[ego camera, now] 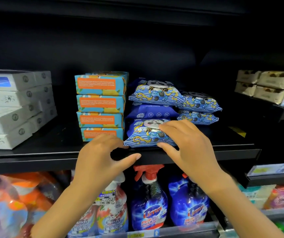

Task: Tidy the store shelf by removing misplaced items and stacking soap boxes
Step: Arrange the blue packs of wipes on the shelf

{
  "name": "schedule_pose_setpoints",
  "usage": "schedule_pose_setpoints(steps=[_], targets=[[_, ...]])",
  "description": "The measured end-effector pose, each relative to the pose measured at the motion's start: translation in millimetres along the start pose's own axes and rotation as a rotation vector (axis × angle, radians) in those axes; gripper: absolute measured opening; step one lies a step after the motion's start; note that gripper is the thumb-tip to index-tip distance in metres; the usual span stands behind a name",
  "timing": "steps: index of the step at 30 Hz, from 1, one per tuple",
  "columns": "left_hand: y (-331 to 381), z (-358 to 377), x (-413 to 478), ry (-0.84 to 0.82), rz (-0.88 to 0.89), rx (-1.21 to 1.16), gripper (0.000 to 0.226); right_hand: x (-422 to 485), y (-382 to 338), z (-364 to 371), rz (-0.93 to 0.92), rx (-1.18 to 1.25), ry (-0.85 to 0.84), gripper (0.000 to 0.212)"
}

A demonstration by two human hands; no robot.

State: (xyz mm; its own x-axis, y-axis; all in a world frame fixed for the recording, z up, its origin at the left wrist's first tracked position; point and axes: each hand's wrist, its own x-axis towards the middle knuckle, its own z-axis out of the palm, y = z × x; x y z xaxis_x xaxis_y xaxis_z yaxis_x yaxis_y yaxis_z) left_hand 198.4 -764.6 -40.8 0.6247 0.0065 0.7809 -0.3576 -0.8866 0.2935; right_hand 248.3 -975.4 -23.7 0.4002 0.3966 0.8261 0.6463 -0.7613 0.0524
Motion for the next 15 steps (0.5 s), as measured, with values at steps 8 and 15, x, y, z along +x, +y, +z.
schedule_pose_setpoints(steps=[8, 15], targets=[[0.2, -1.8, -1.0, -0.043, -0.022, -0.073, 0.052, 9.0, 1.5, 4.0, 0.026, -0.009, -0.037, 0.042], [2.4, -2.6, -0.6, -0.041, -0.020, -0.075, 0.053, 20.6, 2.4, 13.7, 0.018, -0.079, -0.046, 0.045]])
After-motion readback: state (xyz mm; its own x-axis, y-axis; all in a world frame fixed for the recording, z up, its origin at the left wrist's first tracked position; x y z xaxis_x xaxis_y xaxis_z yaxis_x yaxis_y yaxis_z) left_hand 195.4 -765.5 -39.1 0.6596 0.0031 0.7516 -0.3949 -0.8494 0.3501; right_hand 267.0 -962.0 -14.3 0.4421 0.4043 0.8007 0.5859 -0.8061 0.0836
